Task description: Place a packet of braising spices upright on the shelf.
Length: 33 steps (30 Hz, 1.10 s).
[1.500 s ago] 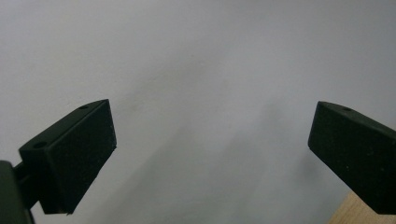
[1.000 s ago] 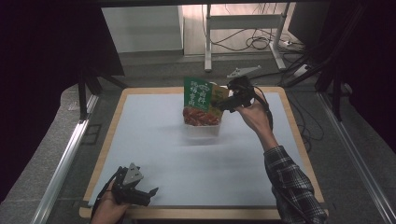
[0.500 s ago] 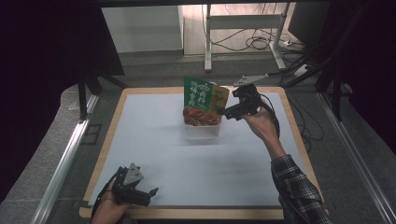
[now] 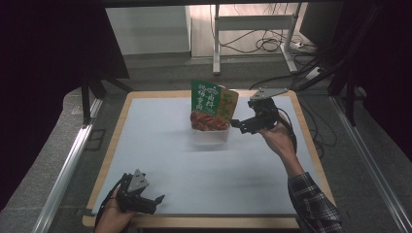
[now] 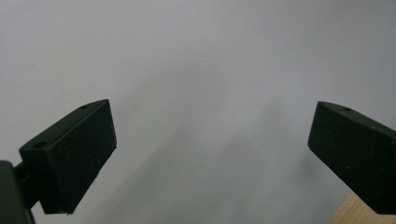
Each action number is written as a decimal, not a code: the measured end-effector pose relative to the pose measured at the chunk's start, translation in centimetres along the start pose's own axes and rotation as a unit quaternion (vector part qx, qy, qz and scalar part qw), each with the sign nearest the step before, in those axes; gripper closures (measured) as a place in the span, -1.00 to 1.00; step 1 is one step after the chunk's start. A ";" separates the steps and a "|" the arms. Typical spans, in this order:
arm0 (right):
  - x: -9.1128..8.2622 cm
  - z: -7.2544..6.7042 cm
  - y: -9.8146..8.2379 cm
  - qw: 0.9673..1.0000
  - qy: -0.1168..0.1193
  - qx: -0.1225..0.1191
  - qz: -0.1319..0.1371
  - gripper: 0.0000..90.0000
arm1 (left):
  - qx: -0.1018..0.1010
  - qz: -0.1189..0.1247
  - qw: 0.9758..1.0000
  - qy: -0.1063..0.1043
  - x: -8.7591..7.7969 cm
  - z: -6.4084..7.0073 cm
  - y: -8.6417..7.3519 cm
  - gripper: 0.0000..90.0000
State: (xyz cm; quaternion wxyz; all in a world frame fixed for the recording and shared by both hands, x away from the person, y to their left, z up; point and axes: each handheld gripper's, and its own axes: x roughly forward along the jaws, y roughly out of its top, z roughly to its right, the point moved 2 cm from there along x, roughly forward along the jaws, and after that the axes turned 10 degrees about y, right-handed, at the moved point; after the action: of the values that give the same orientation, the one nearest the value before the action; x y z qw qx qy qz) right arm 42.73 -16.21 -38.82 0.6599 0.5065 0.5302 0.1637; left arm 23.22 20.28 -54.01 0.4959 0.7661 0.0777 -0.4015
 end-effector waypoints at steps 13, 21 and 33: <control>-0.3 -1.0 -2.9 1.000 -0.001 0.003 -0.013 -1.00 | -0.010 0.005 1.000 -0.008 -0.1 -0.2 0.0 -0.98; -0.6 -1.6 -4.6 1.000 -0.005 0.004 -0.008 -1.00 | -0.013 0.006 1.000 -0.013 -0.1 -0.3 -0.1 -0.98; -1.4 -1.8 -7.0 1.000 -0.009 0.015 -0.011 -1.00 | -0.010 0.008 1.000 -0.012 -0.2 -0.2 -0.1 -0.98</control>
State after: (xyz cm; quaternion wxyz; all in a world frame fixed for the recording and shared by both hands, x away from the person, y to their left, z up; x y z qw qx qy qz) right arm 38.37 -19.37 -43.84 0.6588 0.5121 0.5320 0.1435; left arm 23.20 20.54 -53.91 0.5074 0.7570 0.0694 -0.4058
